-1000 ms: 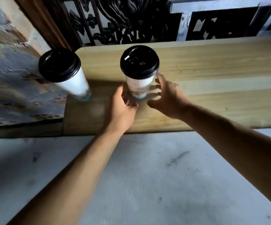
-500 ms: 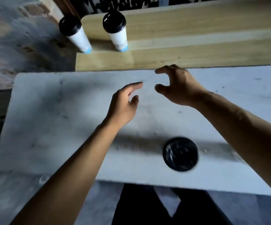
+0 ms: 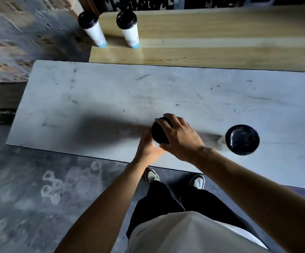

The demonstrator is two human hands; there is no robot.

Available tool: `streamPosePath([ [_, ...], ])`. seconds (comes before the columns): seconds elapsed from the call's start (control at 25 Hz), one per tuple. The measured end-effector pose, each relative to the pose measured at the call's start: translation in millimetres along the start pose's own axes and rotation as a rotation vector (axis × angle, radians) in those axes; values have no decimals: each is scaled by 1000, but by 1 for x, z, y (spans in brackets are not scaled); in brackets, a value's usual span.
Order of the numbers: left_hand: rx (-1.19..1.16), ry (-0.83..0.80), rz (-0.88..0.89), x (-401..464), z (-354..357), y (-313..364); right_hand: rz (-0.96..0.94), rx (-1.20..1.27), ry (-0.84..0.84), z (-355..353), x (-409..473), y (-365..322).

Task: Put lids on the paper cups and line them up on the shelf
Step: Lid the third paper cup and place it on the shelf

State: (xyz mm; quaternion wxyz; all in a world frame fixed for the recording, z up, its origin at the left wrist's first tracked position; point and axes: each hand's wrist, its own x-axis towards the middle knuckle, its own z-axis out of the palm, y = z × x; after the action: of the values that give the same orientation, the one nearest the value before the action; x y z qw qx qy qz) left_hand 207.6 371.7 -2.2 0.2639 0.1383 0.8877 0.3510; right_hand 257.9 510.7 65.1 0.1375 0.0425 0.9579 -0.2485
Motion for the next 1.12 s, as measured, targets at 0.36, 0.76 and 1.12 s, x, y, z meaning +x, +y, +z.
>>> streamPosePath([
  [0.36,24,-18,231,-35,-67,43,177,713,77,-70,-19,11],
  [0.76,436,135,422,-63,-101,86,329,1233,387,-68,-35,-26],
  [1.12,487,184,426,-66,-96,96,282,1322,414,-67,-31,-22],
])
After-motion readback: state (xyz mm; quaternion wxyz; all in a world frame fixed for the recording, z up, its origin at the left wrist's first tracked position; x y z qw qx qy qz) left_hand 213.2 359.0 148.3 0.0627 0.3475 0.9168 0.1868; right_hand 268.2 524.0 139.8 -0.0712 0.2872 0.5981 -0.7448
